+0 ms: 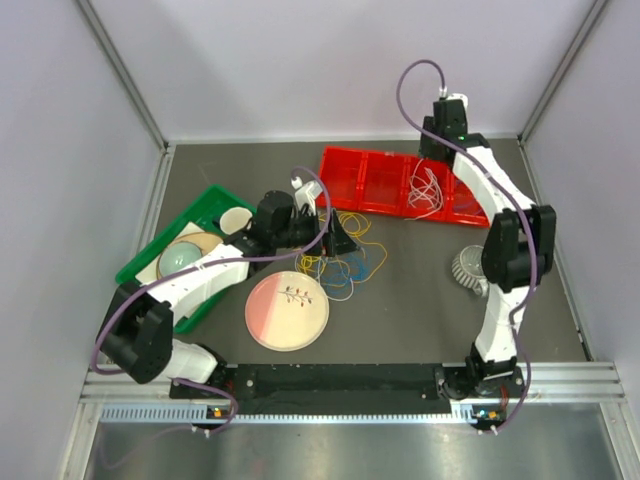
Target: Untangle the cables
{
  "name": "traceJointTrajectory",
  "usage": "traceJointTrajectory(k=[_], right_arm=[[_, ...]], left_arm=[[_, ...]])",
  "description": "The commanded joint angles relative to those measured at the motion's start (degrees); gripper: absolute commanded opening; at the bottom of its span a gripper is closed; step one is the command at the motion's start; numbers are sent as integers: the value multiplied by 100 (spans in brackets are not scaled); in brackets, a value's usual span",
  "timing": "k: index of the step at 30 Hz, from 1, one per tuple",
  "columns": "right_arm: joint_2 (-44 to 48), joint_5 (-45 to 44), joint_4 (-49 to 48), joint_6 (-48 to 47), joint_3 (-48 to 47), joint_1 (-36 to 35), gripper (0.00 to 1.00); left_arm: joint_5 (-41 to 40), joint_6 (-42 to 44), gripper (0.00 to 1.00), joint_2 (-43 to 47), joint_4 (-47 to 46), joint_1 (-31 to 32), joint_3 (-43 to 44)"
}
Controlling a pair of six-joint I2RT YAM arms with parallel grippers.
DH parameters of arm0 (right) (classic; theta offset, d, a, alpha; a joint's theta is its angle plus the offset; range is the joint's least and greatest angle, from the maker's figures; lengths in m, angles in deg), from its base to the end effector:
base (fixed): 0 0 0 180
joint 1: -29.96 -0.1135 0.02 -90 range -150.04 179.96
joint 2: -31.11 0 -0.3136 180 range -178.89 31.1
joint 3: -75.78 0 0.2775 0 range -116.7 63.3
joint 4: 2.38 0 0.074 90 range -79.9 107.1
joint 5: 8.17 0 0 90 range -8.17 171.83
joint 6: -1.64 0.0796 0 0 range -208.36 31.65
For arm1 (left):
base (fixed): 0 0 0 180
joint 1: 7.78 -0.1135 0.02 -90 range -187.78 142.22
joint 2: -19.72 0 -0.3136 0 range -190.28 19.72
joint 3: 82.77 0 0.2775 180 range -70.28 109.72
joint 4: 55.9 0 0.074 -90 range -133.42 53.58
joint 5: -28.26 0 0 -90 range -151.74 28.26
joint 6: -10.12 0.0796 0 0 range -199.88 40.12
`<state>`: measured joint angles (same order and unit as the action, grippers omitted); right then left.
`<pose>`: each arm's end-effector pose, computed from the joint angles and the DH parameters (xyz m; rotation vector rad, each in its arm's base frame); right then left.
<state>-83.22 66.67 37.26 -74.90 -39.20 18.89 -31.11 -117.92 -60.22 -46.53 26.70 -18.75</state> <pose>0.5378 0.0840 0.3075 0.1872 2.2163 -0.0637 0.2746 -0.2378 0.2853 0.3103 2.1906 -1.2981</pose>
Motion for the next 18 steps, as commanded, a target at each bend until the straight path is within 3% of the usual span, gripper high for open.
traceJointTrajectory(k=[1, 5, 7, 8, 11, 18], right_arm=[[718, -48, -140, 315, 449, 8, 60], [1200, -128, -350, 1121, 1552, 9, 60], [1926, 11, -1200, 1562, 2344, 17, 60], [2149, 74, -1587, 1860, 3192, 9, 60], [2564, 31, -2215, 2432, 4051, 17, 58], [2239, 241, -2250, 2847, 4414, -9, 51]], left_arm=[[101, -63, 97, 277, -392, -3, -90], [101, -81, 97, 330, -453, 6, -178], [92, -72, 97, 339, -462, 6, -187], [101, -72, 97, 348, -471, -3, -196], [144, -81, 97, 330, -506, -3, -196], [180, -107, 97, 400, -532, 6, -284]])
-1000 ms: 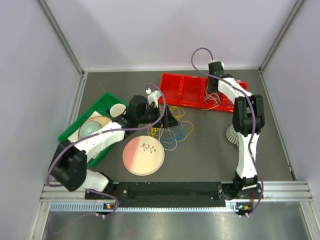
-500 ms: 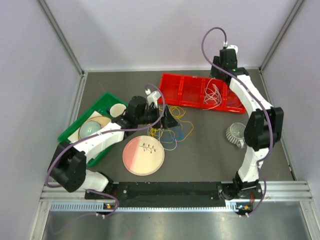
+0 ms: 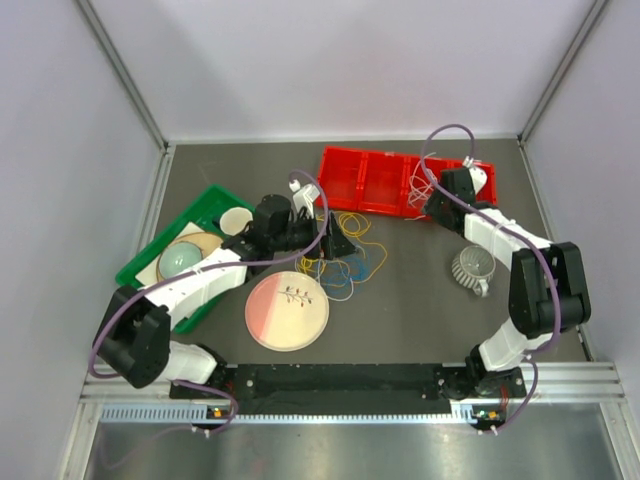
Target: Untangle the cables
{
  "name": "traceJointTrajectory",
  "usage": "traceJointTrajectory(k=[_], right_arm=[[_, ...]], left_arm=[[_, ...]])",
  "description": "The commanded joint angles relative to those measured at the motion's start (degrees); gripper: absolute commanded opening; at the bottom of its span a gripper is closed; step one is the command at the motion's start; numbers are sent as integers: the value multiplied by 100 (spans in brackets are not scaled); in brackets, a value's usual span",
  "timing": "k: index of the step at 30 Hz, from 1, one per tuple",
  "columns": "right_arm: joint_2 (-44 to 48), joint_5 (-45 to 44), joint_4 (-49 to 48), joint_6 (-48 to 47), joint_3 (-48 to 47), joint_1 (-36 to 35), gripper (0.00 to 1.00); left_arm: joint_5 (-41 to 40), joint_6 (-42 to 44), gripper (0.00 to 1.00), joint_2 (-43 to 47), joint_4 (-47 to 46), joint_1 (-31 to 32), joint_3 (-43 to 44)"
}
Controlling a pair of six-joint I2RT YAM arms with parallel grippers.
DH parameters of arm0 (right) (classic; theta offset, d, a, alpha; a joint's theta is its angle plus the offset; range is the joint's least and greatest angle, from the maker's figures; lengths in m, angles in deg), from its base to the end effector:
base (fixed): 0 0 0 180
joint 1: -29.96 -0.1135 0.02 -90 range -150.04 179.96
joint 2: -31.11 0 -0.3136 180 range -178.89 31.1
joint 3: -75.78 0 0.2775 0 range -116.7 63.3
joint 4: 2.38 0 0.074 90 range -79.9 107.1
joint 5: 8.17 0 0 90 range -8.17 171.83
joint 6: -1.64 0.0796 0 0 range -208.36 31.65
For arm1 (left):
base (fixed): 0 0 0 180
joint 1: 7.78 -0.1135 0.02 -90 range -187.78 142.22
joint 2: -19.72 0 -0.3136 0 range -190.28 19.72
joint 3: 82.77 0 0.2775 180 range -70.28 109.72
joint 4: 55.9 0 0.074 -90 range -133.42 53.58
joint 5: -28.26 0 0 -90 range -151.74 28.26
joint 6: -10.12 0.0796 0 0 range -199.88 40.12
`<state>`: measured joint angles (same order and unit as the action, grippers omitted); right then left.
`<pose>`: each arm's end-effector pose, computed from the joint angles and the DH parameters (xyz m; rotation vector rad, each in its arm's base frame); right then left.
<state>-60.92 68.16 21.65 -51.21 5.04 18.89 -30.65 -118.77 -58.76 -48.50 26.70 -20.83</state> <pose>0.3923 0.0576 0.2185 0.6388 2.2486 0.1365 0.2680 -0.2339 0.2841 0.3070 2.1716 -1.3197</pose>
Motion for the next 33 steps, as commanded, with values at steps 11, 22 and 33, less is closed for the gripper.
traceJointTrajectory(k=[11, 22, 33], right_arm=[[-412, 268, -707, 390, -291, -36, 43], [-606, 198, -707, 390, -379, -44, 30], [-790, 190, -716, 320, -485, -53, 29]], left_arm=[[125, -22, 97, 254, -344, 15, -111], [125, 40, 97, 192, -300, 24, -76], [152, 49, 97, 122, -318, 24, -67]])
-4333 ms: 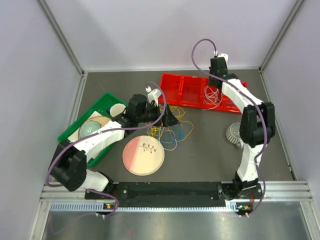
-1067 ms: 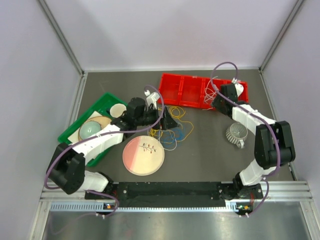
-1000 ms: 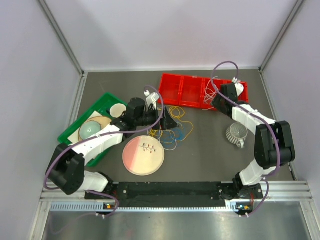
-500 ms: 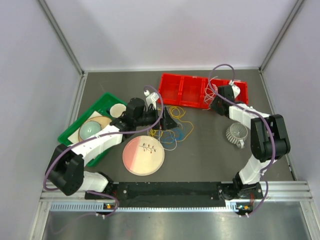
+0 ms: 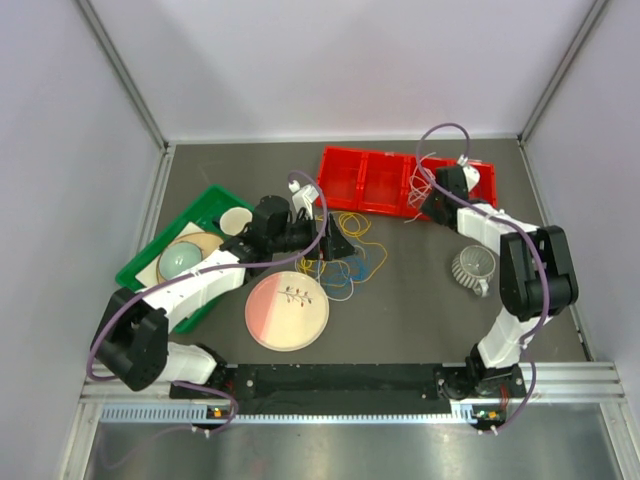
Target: Untangle the cables
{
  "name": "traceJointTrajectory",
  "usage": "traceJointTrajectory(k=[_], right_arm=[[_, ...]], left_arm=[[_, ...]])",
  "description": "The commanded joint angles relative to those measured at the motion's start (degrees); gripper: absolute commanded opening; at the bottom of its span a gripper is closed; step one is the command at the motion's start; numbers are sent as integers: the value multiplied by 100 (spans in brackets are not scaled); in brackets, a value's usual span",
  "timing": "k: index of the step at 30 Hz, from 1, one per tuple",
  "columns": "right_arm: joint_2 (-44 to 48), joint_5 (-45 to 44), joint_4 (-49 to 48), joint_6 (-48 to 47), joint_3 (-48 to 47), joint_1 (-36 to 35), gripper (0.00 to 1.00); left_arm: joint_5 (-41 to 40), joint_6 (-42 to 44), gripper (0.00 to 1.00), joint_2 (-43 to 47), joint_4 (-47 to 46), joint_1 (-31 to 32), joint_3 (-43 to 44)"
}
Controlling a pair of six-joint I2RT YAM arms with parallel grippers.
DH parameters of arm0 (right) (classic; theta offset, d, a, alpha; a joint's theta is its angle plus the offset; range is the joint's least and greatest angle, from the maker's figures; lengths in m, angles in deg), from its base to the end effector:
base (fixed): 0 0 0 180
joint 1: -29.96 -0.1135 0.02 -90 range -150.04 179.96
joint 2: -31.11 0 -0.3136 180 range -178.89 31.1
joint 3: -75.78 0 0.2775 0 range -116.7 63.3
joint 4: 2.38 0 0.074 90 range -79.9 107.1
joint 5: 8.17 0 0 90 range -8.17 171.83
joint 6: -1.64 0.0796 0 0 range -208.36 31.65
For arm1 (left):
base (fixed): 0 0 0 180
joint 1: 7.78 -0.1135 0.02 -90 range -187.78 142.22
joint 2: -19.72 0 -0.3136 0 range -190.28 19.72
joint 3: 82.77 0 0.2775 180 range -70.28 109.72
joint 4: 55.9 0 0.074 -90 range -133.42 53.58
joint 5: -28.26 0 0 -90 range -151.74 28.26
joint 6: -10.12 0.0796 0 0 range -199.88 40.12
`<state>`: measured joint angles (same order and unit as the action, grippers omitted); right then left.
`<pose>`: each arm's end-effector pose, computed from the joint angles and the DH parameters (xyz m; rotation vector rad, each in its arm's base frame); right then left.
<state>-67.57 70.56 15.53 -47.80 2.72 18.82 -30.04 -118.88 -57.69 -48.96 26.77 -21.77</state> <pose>0.4227 0.0674 0.1988 0.6845 2.2202 0.2284 0.2629 -0.2318 0.2850 0.3173 2.1619 -1.3339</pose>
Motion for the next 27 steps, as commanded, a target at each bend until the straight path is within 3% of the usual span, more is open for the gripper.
traceJointTrajectory(k=[1, 4, 9, 16, 27], right_arm=[[-135, -51, -104, -4, -253, -47, 29], [-135, -51, -104, -4, -270, -47, 22], [-3, -86, -104, 5, -279, -47, 1], [243, -121, -95, -47, -472, -47, 0], [-494, -270, 160, -372, -1640, -47, 0]], left_arm=[[108, 68, 97, 6, -272, 8, 18], [99, 77, 97, 15, -255, 17, 27], [82, 77, 97, 41, -246, 8, 27], [90, 68, 97, 33, -255, 8, 27], [20, 103, 96, 173, -149, 8, 9]])
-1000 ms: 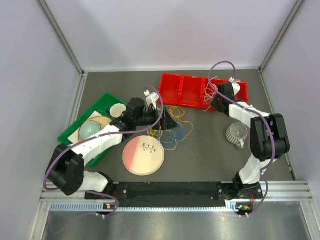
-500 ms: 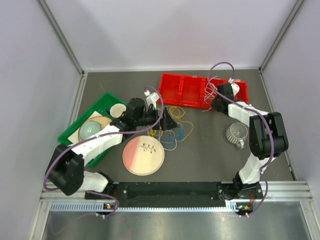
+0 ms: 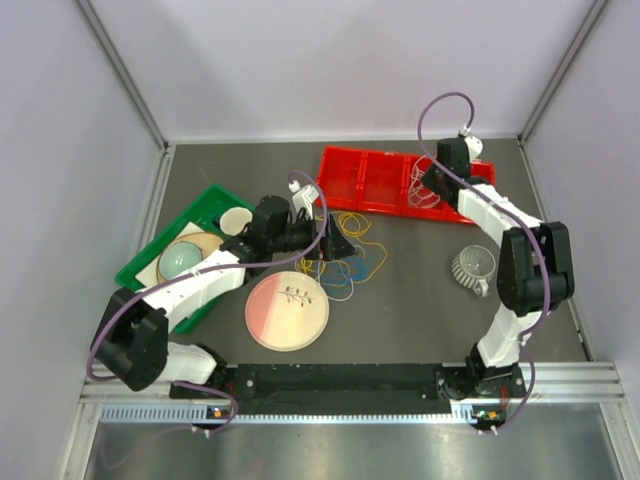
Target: Untangle the cables
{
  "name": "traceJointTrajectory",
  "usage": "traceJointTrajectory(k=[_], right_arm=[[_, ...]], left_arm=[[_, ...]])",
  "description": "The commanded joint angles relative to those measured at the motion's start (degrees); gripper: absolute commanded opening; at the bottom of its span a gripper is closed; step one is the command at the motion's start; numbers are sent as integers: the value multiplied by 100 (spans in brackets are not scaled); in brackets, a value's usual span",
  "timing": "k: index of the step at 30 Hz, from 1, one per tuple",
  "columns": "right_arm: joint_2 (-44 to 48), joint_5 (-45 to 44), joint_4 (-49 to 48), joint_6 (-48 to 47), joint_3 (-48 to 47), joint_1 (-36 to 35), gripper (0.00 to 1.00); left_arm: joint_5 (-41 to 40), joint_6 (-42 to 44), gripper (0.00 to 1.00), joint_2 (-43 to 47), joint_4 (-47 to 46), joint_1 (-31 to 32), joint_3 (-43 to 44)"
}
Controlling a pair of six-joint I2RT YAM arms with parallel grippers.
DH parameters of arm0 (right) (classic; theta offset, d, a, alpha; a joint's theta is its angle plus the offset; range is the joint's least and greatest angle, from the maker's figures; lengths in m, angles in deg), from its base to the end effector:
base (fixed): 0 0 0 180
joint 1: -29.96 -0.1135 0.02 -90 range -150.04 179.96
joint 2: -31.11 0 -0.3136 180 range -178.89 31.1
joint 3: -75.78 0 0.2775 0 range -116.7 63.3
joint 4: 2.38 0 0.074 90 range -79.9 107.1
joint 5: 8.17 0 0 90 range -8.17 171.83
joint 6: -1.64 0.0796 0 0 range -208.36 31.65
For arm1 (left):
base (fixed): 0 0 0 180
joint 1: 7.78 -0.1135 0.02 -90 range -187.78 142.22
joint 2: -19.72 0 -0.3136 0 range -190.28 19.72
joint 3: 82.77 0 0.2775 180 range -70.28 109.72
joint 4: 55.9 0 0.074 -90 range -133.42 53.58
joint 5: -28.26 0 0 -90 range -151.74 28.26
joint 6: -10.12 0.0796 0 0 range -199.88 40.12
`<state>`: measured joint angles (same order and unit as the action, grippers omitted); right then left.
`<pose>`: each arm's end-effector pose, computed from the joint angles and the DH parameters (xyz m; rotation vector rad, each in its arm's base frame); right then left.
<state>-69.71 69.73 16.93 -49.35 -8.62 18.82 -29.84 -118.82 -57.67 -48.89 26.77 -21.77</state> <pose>0.4627 0.0741 0.2544 0.6422 2.0946 0.2651 0.2625 -0.2318 0.2850 0.3208 2.1625 -1.3365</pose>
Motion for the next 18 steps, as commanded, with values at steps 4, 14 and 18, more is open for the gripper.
traceJointTrajectory(k=[4, 14, 18], right_arm=[[-753, -275, 239, -411, -928, -38, 0], [-563, -196, 565, -657, -1070, -46, 40], [-36, -161, 565, -763, -929, -47, 45]], left_arm=[[-17, 97, 96, 224, -112, 8, 0], [-79, 88, 97, 285, -94, 17, 9], [-87, 132, 97, 241, -77, 17, 71]])
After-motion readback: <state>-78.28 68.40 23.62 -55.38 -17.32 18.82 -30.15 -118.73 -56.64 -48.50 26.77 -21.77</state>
